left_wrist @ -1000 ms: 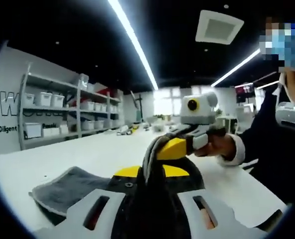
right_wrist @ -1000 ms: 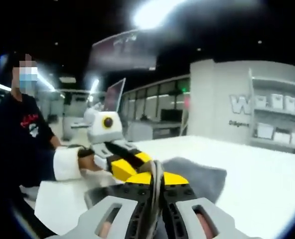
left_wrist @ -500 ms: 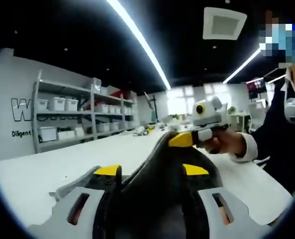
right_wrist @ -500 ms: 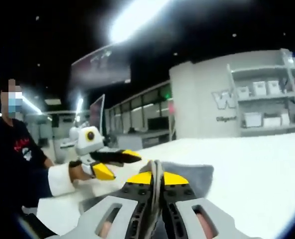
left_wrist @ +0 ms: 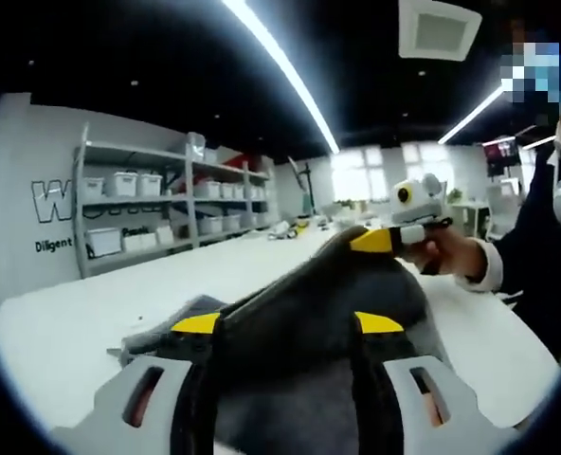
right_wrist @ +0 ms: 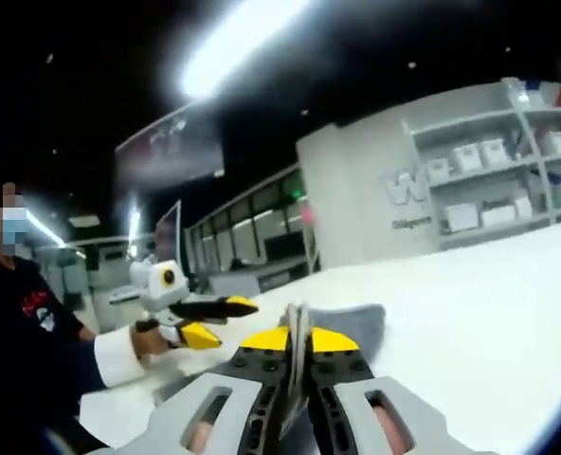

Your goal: Open the folded towel by lifting each exposed corner and separating the folded layers until the towel lies flat within the target outline without major curled edges

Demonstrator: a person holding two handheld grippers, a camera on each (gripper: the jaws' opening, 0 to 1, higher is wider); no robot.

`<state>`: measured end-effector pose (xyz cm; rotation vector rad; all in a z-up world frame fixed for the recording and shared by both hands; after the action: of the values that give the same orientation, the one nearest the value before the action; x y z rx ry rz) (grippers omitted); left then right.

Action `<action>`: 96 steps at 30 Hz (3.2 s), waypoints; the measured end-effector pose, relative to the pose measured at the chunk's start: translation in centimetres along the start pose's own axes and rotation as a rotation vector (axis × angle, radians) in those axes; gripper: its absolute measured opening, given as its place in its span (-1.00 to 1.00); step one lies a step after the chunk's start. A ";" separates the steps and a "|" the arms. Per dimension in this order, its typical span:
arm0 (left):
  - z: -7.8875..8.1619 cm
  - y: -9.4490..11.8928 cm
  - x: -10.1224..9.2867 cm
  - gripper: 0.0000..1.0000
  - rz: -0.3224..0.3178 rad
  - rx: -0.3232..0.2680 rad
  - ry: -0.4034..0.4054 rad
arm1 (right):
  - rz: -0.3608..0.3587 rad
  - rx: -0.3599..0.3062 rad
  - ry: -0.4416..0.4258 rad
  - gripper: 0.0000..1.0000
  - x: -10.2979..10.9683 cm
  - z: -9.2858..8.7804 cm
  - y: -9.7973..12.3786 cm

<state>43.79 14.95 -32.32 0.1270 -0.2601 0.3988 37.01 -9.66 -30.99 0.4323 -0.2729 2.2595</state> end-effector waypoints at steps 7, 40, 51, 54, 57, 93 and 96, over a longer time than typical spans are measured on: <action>-2.0 -0.2 0.6 0.11 0.031 0.140 0.009 | -0.007 -0.003 -0.029 -1.00 -0.5 -0.2 1.2; -5.1 -1.0 0.4 0.29 0.027 0.365 0.061 | -0.137 0.007 0.003 -1.00 -3.1 -0.3 8.1; -4.8 -0.9 -0.8 0.33 0.034 0.380 0.061 | -0.183 0.055 0.001 -1.00 -2.9 -2.3 10.1; -4.8 -0.8 -1.1 0.34 0.032 0.379 0.063 | -0.188 0.060 -0.008 -1.00 -2.7 -2.7 10.7; -4.8 -0.7 -1.2 0.37 0.043 0.379 0.050 | -0.199 0.069 -0.005 -1.00 -2.7 -3.0 11.0; -5.5 -1.2 1.1 0.39 0.035 0.375 0.063 | -0.254 0.185 -0.034 -1.00 -2.3 -4.7 14.2; -5.5 -1.2 1.3 0.36 0.031 0.374 0.066 | -0.255 0.180 -0.025 -0.96 -2.5 -4.4 14.4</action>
<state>46.71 15.25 -37.35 0.4761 -0.1197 0.4785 26.77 -19.33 -36.79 0.5574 -0.0239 2.0358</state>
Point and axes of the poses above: the point that each gripper's makers call its tool centre point, and the gripper's own axes: y roughly backward along the fingers, x roughly to its left, z roughly out of its top, the point moved 8 cm from there along y, roughly backward along the fingers, and after that the axes turned 11 degrees about -y, right-handed, at the moved point
